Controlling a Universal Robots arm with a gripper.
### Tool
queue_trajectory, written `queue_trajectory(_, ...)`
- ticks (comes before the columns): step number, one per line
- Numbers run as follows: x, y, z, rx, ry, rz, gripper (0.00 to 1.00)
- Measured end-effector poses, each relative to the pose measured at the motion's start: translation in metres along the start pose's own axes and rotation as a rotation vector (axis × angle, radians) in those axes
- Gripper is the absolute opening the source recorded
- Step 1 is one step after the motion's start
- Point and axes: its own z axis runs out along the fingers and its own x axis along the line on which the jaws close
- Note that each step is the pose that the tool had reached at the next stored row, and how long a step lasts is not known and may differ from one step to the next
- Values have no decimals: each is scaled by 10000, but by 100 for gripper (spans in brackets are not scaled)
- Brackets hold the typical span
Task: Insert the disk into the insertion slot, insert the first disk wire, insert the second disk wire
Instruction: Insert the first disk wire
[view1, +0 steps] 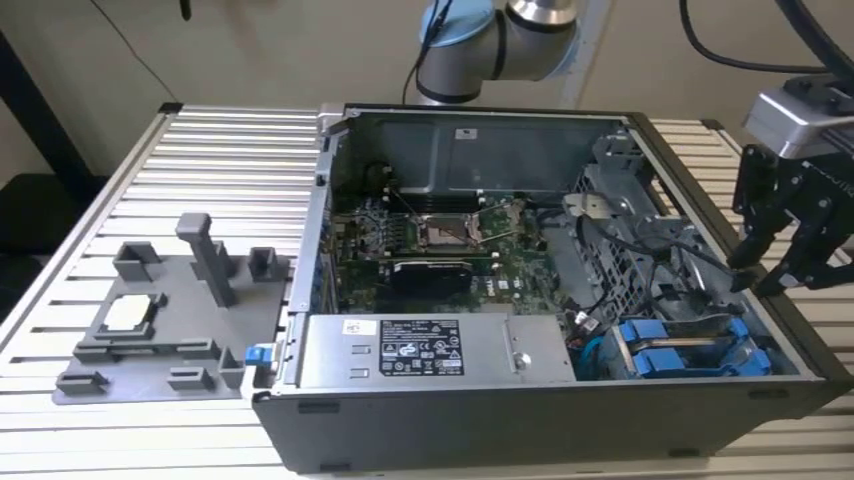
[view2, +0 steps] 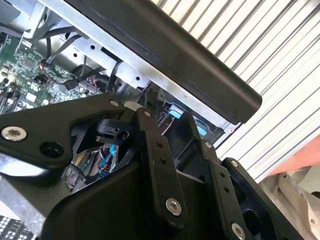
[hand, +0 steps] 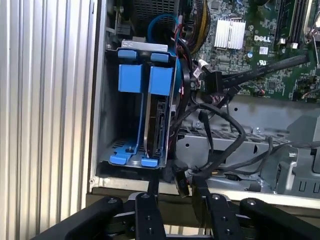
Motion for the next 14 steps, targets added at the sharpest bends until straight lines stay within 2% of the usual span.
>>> queue_trajectory(5,-26,55,37,84,5,-120,40)
queue_trajectory(14,-26,41,38,86,9,-244,40)
